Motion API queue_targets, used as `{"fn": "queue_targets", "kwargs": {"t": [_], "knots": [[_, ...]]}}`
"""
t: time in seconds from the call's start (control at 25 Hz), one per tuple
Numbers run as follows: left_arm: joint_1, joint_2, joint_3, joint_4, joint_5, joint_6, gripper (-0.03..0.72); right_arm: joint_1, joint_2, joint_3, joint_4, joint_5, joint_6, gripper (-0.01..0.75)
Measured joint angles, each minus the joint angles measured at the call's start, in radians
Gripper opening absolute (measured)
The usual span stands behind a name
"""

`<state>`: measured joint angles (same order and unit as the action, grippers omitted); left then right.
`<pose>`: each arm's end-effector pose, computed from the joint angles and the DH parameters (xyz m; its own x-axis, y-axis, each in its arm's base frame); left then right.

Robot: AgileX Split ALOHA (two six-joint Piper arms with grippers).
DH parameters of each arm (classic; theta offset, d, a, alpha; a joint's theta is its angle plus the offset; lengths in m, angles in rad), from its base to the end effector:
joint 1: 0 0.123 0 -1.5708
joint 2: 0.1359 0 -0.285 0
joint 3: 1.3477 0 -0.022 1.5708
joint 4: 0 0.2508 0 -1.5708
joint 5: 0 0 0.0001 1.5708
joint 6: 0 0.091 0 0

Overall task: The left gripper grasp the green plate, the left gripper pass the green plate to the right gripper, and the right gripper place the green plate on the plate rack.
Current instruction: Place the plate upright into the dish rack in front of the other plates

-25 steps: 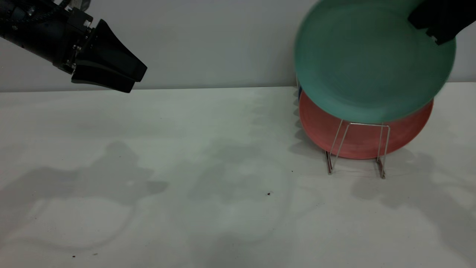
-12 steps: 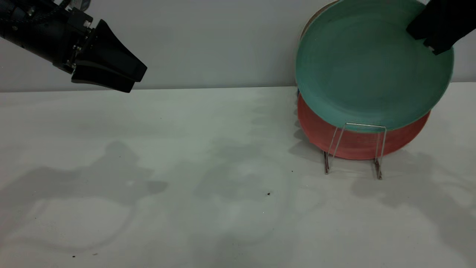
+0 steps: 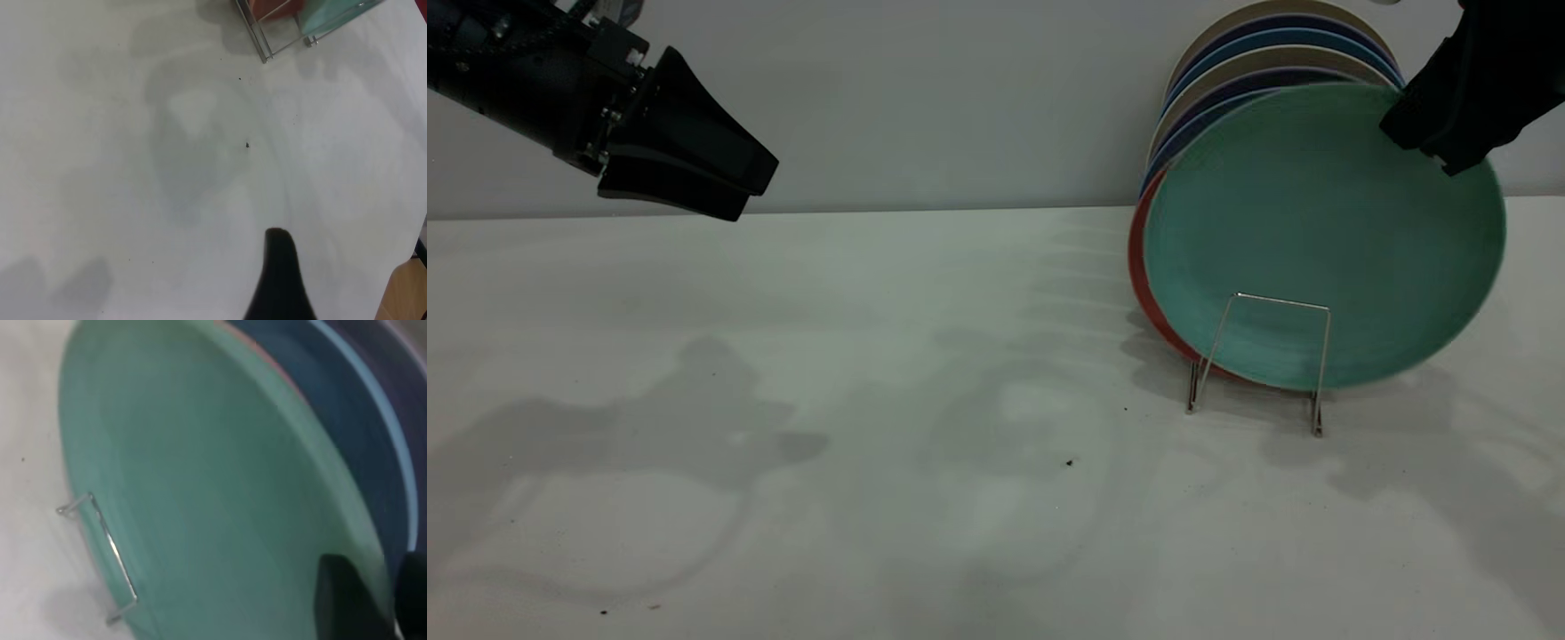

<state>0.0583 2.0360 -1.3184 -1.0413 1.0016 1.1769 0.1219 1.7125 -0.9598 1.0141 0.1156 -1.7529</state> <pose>0.3966 -0.0432 0.1678 -0.8079 0.2412 -0.5376 0.5439 0.6562 -0.5230 0.3529 0.0523 0.1993 -0.3554 -0.7209 -0.5949 -0.5884 0.6671 -0.4569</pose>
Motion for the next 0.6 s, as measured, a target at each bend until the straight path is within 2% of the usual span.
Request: {"fn": "queue_targets", "kwargs": {"t": [0.12,0.24,0.6], "knots": [[0.0,0.0,0.0,0.0,0.0,0.0,0.589,0.0,0.0,0.0,0.026,0.003,0.0,0.371],[0.0,0.0,0.0,0.0,0.0,0.0,0.589,0.0,-0.004,0.0,0.041,0.027,0.0,0.443],[0.0,0.0,0.0,0.0,0.001,0.0,0.589,0.0,-0.131,0.0,0.042,0.229,0.0,0.466]]}}
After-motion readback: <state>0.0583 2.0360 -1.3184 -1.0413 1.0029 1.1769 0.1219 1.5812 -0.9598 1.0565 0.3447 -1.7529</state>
